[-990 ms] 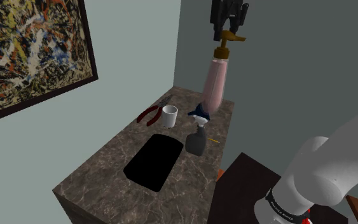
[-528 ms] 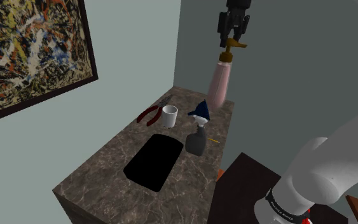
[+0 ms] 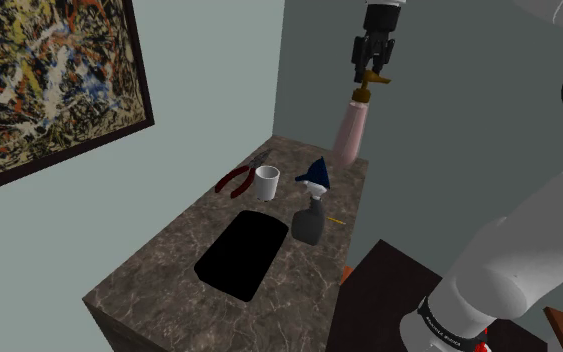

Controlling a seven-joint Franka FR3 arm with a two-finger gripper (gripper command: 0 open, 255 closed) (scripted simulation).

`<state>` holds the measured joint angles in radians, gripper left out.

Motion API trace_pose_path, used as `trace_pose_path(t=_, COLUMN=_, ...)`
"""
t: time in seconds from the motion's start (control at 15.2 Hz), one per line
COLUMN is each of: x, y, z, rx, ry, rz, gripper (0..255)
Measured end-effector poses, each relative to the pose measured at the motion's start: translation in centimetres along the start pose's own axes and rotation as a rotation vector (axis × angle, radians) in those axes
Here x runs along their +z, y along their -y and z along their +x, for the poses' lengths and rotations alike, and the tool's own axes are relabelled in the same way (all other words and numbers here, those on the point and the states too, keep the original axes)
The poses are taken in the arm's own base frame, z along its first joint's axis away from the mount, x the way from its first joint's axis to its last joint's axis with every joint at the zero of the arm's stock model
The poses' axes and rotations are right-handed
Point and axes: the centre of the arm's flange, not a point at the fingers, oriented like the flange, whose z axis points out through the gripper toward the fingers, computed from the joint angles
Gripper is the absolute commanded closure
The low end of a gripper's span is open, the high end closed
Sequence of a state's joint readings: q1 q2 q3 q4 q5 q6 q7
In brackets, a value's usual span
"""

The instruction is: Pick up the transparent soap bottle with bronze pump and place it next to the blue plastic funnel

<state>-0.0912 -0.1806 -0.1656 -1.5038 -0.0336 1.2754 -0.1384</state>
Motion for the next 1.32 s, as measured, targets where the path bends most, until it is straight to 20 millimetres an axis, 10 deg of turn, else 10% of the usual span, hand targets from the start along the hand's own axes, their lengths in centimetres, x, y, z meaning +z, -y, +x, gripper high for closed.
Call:
trace_pose_path(t=0.79, x=4.7, y=-14.0, z=5.4, rx=0.0, ry=-0.001, rz=0.001, gripper=255)
trace_pose_path(t=1.32, x=8.8, y=-15.1, z=6.1, rx=-0.001, ry=-0.001, rz=0.0, gripper=255)
